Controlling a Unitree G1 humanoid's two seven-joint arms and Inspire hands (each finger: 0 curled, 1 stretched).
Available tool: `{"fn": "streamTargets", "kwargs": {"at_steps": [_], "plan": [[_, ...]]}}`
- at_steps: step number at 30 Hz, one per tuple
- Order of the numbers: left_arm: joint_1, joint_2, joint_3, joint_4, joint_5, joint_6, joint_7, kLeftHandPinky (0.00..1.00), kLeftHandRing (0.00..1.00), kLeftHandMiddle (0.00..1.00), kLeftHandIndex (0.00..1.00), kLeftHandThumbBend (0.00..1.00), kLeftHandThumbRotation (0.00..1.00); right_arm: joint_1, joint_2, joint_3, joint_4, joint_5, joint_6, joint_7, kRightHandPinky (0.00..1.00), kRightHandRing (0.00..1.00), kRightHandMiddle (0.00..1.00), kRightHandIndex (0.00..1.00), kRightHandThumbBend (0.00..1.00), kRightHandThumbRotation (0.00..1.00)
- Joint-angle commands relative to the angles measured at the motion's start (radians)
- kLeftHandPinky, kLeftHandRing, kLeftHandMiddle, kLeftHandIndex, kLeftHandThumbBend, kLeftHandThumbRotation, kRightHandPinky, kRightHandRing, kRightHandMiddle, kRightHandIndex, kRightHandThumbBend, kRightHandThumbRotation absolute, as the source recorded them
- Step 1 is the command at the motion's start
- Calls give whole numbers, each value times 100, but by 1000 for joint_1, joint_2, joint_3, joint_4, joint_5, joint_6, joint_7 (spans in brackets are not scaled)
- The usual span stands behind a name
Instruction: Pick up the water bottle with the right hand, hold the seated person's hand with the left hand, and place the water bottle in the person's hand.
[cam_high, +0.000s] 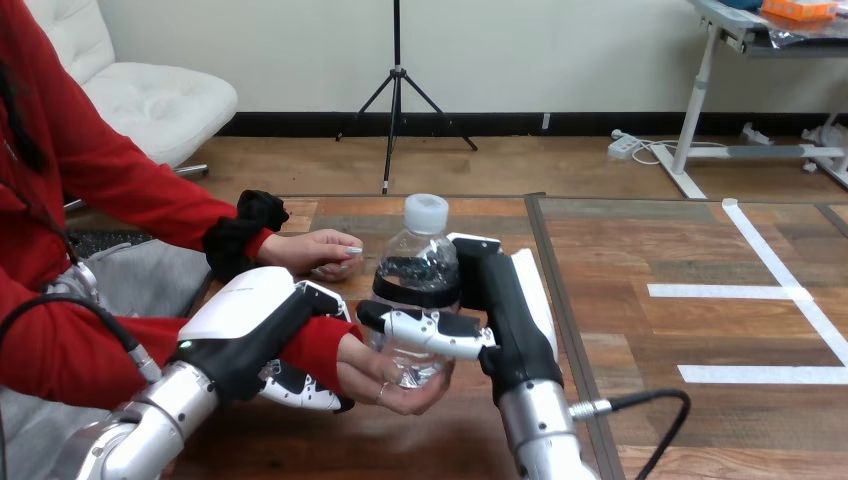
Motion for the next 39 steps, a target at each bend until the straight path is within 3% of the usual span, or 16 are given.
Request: {"fn": "streamTargets", "kwargs": {"at_steps": [1, 12, 21, 30, 35, 39], "plan": [[-136, -47, -7, -8, 3, -6, 21, 28, 35, 42, 45, 71, 2, 54, 156, 93, -151, -24, -14, -26, 11, 16, 21, 23, 70, 0], [-160, -62, -10, -9, 19, 18, 10, 29, 35, 43, 47, 74, 0, 124, 133, 144, -226, -51, -6, -44, 10, 15, 21, 24, 71, 0], [-187, -67, -15, 24, 9, -3, 6, 28, 35, 43, 46, 76, 0, 179, 105, 185, -307, -105, 60, -52, 9, 14, 21, 24, 72, 0], [-204, -72, -16, 53, 11, -30, 29, 28, 36, 43, 46, 77, 1, 193, 88, 200, -307, -131, 57, -54, 9, 14, 21, 25, 74, 0], [-207, -75, -15, 51, 5, -30, 21, 29, 36, 43, 46, 78, 0, 191, 84, 200, -283, -98, 18, -26, 9, 15, 22, 25, 74, 0], [-205, -76, -13, 41, -8, -26, -1, 29, 37, 44, 46, 79, 1, 194, 87, 200, -248, -30, -16, 29, 11, 16, 23, 24, 73, 0]]}}
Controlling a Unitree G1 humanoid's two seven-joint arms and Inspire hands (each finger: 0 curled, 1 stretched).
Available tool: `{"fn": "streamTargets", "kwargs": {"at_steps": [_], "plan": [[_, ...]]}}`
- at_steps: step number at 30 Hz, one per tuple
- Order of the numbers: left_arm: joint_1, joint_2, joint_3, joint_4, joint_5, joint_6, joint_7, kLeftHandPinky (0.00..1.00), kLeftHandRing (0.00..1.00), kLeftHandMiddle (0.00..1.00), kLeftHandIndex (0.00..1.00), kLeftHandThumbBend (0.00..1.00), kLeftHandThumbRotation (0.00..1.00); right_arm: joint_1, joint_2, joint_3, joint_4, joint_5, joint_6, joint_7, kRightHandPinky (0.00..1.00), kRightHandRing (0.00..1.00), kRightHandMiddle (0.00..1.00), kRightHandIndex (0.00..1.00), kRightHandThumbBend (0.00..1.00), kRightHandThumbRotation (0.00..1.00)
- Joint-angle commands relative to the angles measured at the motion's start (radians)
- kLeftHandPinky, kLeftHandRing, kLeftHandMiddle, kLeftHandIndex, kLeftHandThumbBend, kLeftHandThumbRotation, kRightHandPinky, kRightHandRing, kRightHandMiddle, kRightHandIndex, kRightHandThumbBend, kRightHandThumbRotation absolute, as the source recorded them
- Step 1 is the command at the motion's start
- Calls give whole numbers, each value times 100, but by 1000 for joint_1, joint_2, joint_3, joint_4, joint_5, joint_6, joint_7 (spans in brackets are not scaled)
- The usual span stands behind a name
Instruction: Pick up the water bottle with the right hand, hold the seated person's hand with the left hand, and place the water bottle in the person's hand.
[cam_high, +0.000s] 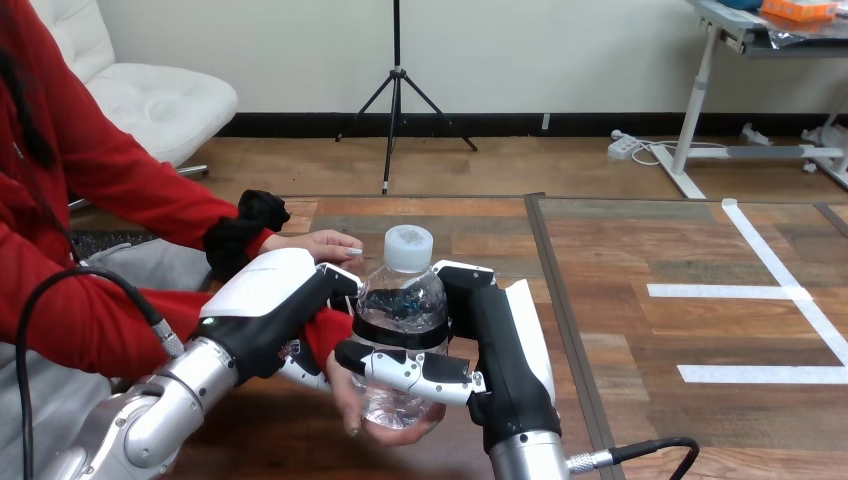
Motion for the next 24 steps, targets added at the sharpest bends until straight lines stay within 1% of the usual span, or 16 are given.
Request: {"fn": "streamTargets", "kwargs": {"at_steps": [1, 6, 12, 20, 24], "plan": [[-112, -41, 6, -27, -30, -16, 8, 29, 37, 44, 46, 80, 1, 1, 100, 82, -3, 46, -62, 65, 11, 17, 24, 24, 73, 0], [-110, -38, 5, -28, -29, -20, 10, 29, 37, 44, 46, 80, 1, -3, 96, 76, 3, 61, -69, 85, 12, 17, 24, 24, 74, 0], [-108, -36, 5, -33, -29, -14, 4, 30, 38, 45, 46, 79, 3, -6, 92, 70, 3, 63, -70, 99, 13, 18, 25, 25, 74, 0], [-110, -31, 2, -25, -26, -27, 7, 33, 41, 47, 48, 78, 5, -8, 93, 63, 0, 47, -61, 97, 14, 19, 26, 27, 78, 0], [-110, -29, 2, -19, -26, -33, 9, 36, 43, 48, 50, 79, 7, -9, 98, 56, 9, 50, -71, 93, 15, 20, 27, 28, 81, 1]]}}
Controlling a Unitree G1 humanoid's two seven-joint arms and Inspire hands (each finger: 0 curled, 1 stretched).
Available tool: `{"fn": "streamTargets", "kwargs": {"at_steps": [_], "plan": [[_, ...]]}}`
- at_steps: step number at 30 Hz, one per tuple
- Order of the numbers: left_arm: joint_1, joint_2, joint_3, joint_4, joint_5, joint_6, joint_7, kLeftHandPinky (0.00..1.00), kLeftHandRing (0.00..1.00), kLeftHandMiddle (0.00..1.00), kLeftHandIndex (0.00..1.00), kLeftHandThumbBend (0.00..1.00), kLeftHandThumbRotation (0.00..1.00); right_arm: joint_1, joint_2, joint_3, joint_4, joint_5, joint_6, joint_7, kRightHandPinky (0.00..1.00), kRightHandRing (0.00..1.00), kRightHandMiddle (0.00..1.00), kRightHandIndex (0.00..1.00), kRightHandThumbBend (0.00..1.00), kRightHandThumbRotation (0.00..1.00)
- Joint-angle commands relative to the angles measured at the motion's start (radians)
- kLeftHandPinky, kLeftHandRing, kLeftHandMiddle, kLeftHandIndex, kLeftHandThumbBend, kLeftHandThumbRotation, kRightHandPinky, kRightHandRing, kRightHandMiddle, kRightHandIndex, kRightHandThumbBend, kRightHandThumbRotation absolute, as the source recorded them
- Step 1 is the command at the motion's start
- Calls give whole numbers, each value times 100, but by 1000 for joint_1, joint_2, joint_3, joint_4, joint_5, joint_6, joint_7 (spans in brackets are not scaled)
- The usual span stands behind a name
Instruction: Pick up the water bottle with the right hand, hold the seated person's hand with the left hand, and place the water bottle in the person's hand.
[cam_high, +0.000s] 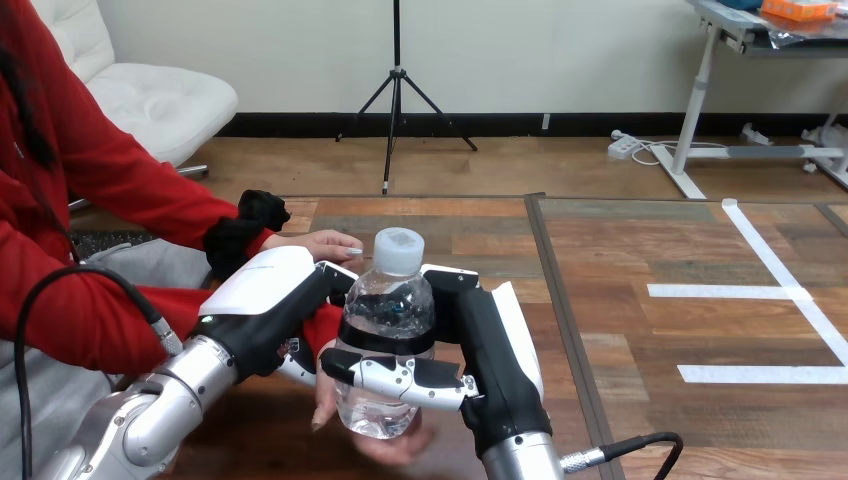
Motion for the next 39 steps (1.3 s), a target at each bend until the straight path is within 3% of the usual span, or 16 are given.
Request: {"fn": "streamTargets", "kwargs": {"at_steps": [1, 9, 15, 24, 39], "plan": [[-109, -32, 2, -18, -24, -33, 11, 37, 44, 49, 50, 79, 7, -11, 100, 55, 4, 1, -37, 14, 15, 21, 28, 29, 81, 1], [-100, -27, 0, -12, -6, -43, 35, 46, 51, 55, 57, 82, 11, -6, 100, 50, -2, -60, -3, -36, 22, 29, 37, 39, 88, 14], [-79, -18, 2, -24, 8, -39, 51, 54, 59, 63, 66, 78, 20, 3, 103, 48, -9, -90, 17, -63, 34, 43, 51, 52, 94, 28], [-46, -9, 15, -57, -9, -23, 38, 67, 71, 74, 78, 91, 38, 15, 100, 39, -11, -66, -9, -68, 50, 59, 65, 65, 97, 40], [0, 7, 12, -65, 3, -55, 73, 68, 74, 79, 83, 92, 40, 26, 84, 17, -2, -18, -71, -62, 53, 63, 71, 71, 97, 48]]}}
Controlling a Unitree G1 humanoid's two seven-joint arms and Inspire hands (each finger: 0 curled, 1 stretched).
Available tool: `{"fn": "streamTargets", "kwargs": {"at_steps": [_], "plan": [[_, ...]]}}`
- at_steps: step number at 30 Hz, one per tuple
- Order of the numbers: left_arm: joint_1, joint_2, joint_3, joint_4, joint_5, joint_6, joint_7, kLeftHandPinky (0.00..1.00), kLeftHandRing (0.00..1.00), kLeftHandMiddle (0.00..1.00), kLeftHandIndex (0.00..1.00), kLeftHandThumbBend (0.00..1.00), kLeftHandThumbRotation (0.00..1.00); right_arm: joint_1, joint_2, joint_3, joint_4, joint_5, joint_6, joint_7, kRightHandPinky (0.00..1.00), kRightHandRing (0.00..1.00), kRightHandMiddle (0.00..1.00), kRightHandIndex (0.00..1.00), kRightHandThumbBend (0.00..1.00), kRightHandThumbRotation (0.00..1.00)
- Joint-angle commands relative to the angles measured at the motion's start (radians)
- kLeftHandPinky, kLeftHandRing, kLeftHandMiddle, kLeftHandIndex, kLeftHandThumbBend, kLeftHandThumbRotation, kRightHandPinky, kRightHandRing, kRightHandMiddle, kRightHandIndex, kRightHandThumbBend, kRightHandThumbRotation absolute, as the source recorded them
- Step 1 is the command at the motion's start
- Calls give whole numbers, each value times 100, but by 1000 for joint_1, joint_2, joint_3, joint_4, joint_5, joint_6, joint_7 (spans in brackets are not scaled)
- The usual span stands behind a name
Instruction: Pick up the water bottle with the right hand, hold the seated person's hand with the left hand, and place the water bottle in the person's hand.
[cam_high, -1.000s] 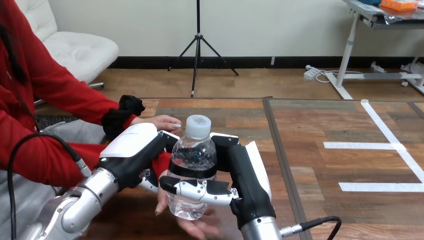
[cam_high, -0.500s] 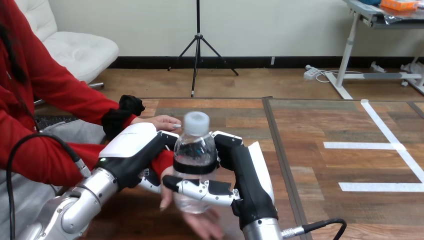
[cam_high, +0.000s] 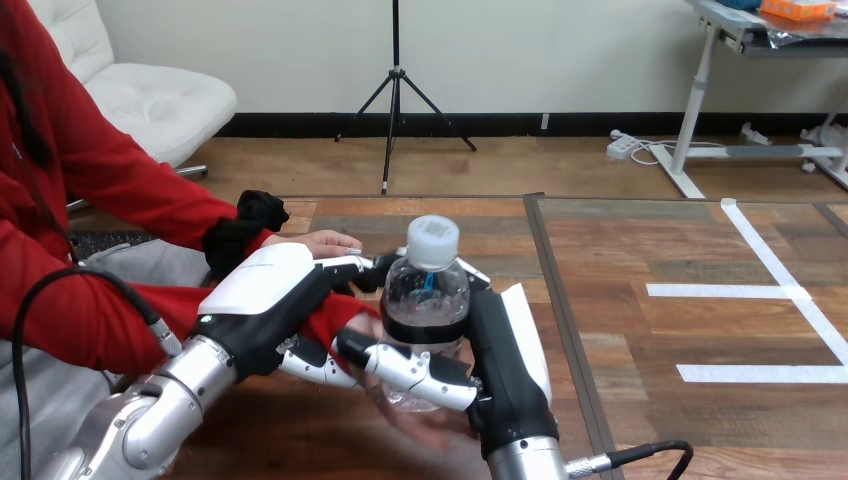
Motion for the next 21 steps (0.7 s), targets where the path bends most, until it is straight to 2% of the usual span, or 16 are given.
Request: {"fn": "streamTargets", "kwargs": {"at_steps": [1, 10, 21], "plan": [[-9, 2, 13, -60, -9, -29, 26, 67, 74, 79, 84, 93, 40, 15, 82, 20, -8, 16, -38, 2, 53, 64, 71, 71, 98, 49], [16, 4, 18, -84, -22, -22, 18, 65, 73, 78, 86, 93, 41, 13, 66, 8, -4, 21, -61, 7, 52, 65, 72, 71, 99, 54], [47, 12, 27, -128, -34, -16, 8, 65, 74, 80, 87, 92, 39, 11, 48, -8, -21, 20, -68, 20, 52, 66, 72, 72, 99, 55]]}}
